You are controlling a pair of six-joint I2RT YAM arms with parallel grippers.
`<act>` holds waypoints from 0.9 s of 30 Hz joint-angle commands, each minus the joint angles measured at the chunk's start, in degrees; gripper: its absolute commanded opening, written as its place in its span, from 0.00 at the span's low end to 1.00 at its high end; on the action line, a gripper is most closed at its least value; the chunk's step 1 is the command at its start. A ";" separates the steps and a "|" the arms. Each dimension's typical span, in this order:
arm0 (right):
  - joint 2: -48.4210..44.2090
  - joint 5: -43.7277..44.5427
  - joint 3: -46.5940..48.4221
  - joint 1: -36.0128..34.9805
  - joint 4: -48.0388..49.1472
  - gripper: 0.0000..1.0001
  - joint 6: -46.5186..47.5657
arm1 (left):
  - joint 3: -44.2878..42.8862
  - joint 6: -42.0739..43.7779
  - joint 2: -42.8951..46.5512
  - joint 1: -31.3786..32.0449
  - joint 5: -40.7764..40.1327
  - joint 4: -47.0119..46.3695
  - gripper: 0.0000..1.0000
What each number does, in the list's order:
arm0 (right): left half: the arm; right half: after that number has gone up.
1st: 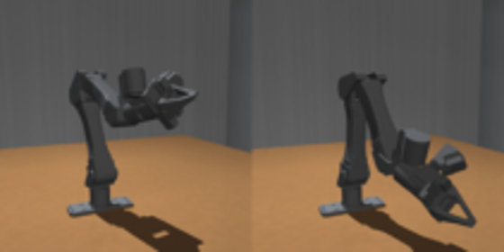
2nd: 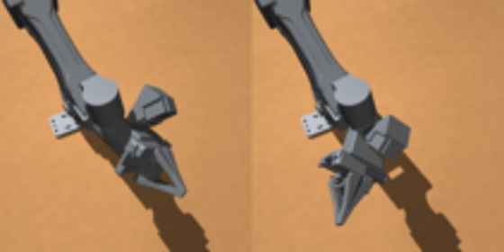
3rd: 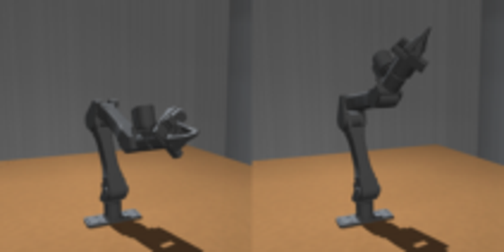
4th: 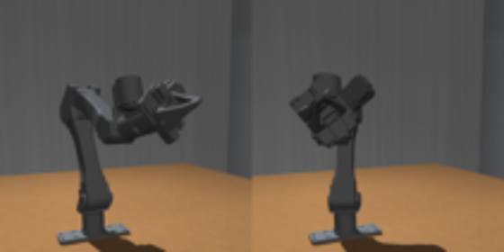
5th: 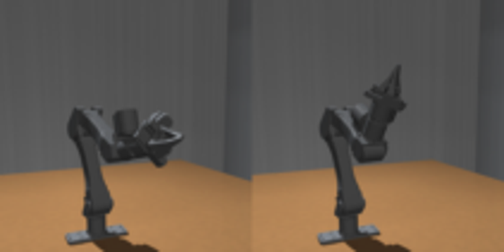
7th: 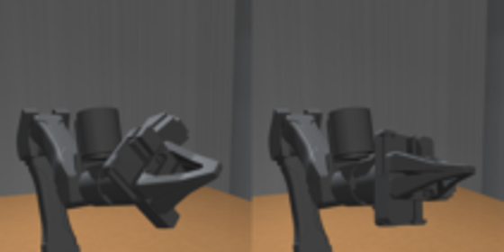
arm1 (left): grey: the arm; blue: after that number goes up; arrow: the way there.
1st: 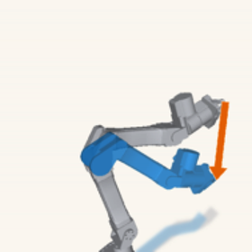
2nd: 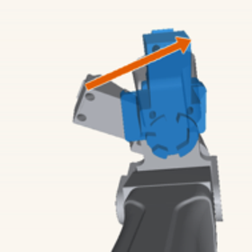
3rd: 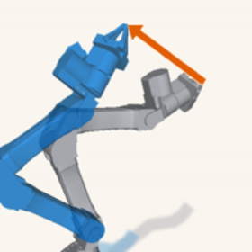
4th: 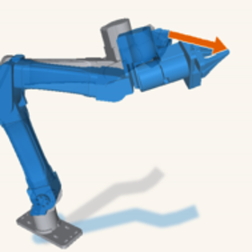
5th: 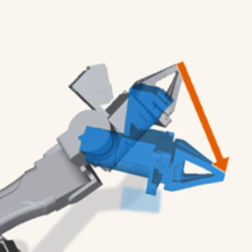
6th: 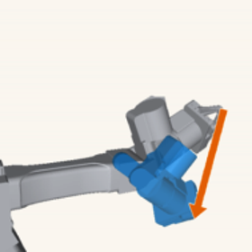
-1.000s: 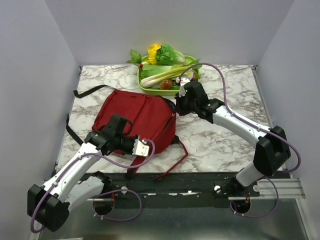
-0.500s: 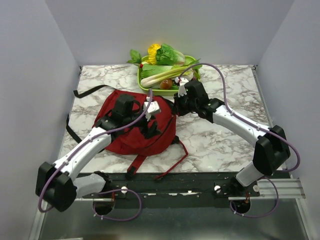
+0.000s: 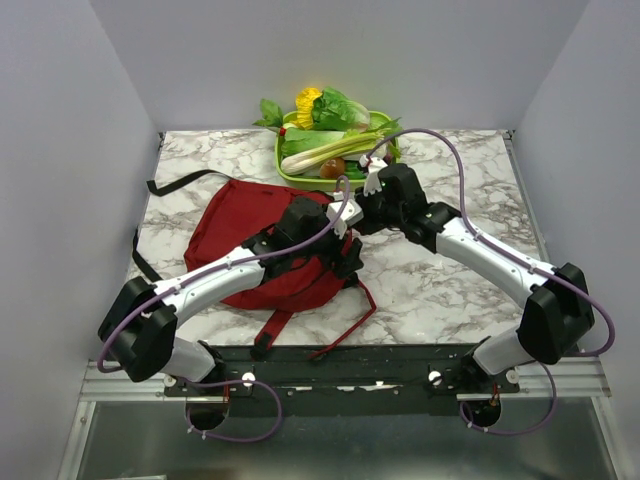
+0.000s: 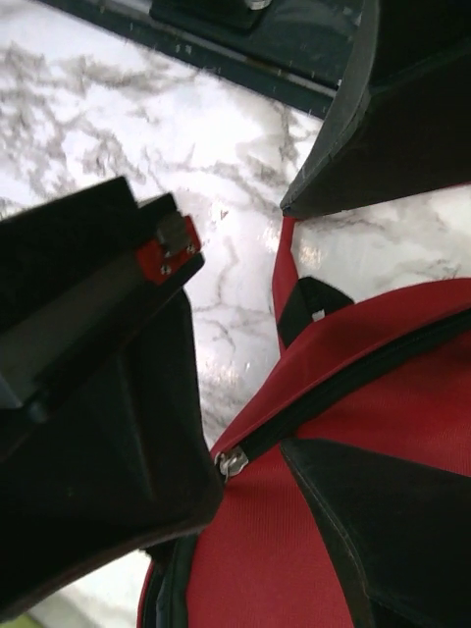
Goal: Pack the student bag
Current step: Zip the student bag at the center of the board.
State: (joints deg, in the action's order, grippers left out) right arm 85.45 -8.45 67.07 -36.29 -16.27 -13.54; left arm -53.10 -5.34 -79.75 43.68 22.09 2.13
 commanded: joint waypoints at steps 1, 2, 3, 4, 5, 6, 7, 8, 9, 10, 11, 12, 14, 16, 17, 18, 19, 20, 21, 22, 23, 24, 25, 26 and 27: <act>-2.39 -0.87 -1.15 0.26 2.65 0.01 -0.52 | -1.92 3.75 -1.37 1.85 -14.24 -0.83 0.99; -2.74 -0.87 -1.15 0.26 2.65 0.01 -0.44 | -1.57 4.37 -1.20 2.11 -15.05 -0.81 0.99; -2.83 -0.78 -1.06 0.26 2.65 0.01 -0.35 | -1.22 4.90 -1.12 2.11 -15.84 -0.64 0.99; -2.92 -1.13 -1.15 0.26 2.74 0.01 -0.26 | -1.13 4.99 -1.03 2.20 -17.15 -0.55 0.99; -3.01 -1.31 -1.06 0.26 2.74 0.01 -0.26 | -1.04 4.99 -0.94 2.11 -18.03 -0.11 0.99; -3.01 -1.48 -1.06 0.26 2.65 0.01 -0.08 | -1.04 6.56 -1.03 2.28 -18.83 0.06 0.99; -3.18 -1.92 -1.06 0.26 2.74 0.01 -0.08 | -1.13 7.27 -1.03 2.29 -19.70 0.41 0.98; -3.27 -2.01 -1.06 0.26 2.74 0.01 -0.08 | -1.04 7.63 -1.11 2.37 -21.28 0.85 0.98; -3.27 -2.01 -1.06 0.26 2.74 0.01 -0.08 | -0.87 8.06 -1.29 2.46 -21.64 1.03 0.95; -3.27 -2.10 -1.06 0.35 2.74 0.01 -0.08 | -0.78 8.50 -1.29 2.55 -21.65 1.12 0.92; -3.18 -2.27 -1.06 0.26 2.74 0.01 -0.08 | -0.51 9.12 -1.29 2.55 -21.65 1.38 0.89; -3.18 -2.27 -1.06 0.26 2.74 0.01 -0.08 | -0.42 9.47 -1.20 2.55 -20.95 1.47 0.82; -3.18 -2.19 -1.06 0.35 2.83 0.01 0.01 | 0.01 9.65 -0.68 3.16 -19.81 1.91 0.74; -2.92 -2.01 -0.80 0.35 2.83 0.01 0.18 | 0.54 10.26 0.20 4.39 -17.87 2.09 0.56; -2.75 -1.92 -0.62 0.35 2.83 0.01 0.27 | 1.06 10.61 0.47 4.83 -17.26 2.35 0.49; -2.57 -1.84 -0.54 0.52 2.83 0.01 0.27 | 1.33 10.88 0.82 5.36 -16.82 2.53 0.30; -2.22 -1.84 -0.45 0.61 2.83 0.01 0.27 | 1.59 10.97 1.43 5.71 -16.20 2.79 0.20; -2.22 -1.75 -0.36 0.70 2.91 0.01 0.27 | 1.86 10.97 1.61 6.06 -15.41 3.75 0.13; -2.04 -1.66 -0.27 0.78 3.09 0.01 0.18 | 1.95 10.97 1.78 6.24 -15.06 4.28 0.01; -1.87 -1.40 -0.27 0.87 3.00 0.01 0.18 | 2.04 10.97 2.13 6.33 -14.53 4.72 0.00; -1.60 -1.14 -0.36 0.87 3.26 0.01 0.18 | 2.30 11.06 2.40 6.50 -14.09 5.51 0.00; -1.25 -0.78 -0.27 0.87 3.26 0.01 0.27 | 2.47 11.06 2.75 6.59 -13.83 5.60 0.00; -0.82 -0.43 -0.18 1.13 3.26 0.01 0.27 | 2.65 11.14 3.62 6.68 -12.61 5.69 0.00; -0.03 0.27 -0.01 1.22 3.26 0.01 0.36 | 3.00 11.49 4.24 6.59 -11.12 5.87 0.00; 0.41 0.45 0.51 1.40 3.26 0.01 0.53 | 3.09 11.76 4.68 6.94 -10.06 6.13 0.00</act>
State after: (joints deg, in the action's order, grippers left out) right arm 84.16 -9.47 66.46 -35.88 -16.12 -13.50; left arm -51.64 5.78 -78.28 49.12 4.80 4.10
